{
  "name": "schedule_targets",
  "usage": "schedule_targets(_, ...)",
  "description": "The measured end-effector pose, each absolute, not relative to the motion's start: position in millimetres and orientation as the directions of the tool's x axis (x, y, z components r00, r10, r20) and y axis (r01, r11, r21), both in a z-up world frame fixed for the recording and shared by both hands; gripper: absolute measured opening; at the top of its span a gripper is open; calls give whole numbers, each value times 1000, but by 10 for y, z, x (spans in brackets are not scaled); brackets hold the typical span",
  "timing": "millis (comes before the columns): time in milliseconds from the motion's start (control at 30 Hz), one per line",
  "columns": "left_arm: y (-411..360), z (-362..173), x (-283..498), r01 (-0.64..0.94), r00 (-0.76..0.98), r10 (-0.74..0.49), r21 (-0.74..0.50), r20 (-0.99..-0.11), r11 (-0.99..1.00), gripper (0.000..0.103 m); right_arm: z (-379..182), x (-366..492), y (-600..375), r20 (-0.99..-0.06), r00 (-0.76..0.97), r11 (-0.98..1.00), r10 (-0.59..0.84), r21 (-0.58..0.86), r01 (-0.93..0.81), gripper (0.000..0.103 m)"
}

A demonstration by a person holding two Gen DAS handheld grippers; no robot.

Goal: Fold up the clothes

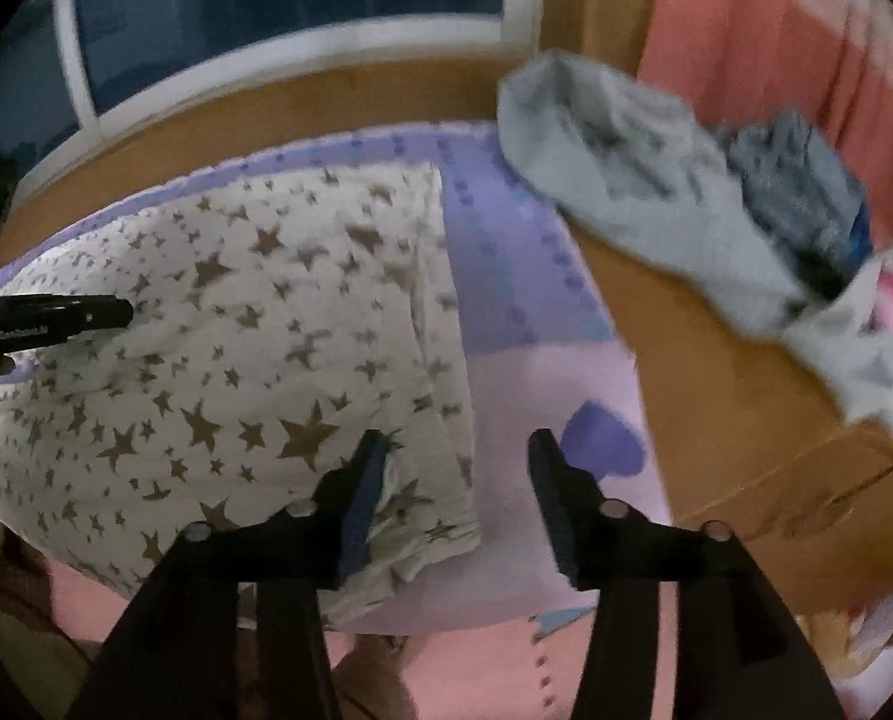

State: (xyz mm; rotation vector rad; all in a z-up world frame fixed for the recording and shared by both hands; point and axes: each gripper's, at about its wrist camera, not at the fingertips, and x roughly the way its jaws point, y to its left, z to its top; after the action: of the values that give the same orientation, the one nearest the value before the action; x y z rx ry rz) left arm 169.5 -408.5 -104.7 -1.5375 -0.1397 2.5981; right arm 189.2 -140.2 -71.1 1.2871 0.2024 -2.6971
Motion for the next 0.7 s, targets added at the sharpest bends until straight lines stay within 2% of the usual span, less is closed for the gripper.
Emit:
schedule_targets(167, -4012, -950, 1924, -32, -479, 79, -73, -874, -997, 28, -611, 1940, -1631, -741, -666, -961, -91, -111, 254, 55)
schedule_targets(433, -4024, -961, 2375, -15, -477, 59, -59, -877, -998, 28, -667, 2273, -1930, -763, -630, -963, -146, -37, 268, 55)
schedule_targets(567, -4062, -976, 2626, 3, -476, 77, -89, -876, -996, 28, -677, 2461, -2012, -774, -614, -956, -151, -44, 290, 55)
schedule_targets(700, -4042, -1020, 2845, 20, -485, 46, -64, -873, -998, 28, -722, 2650, -2044, -779, -610, -949, -146, -64, 309, 56)
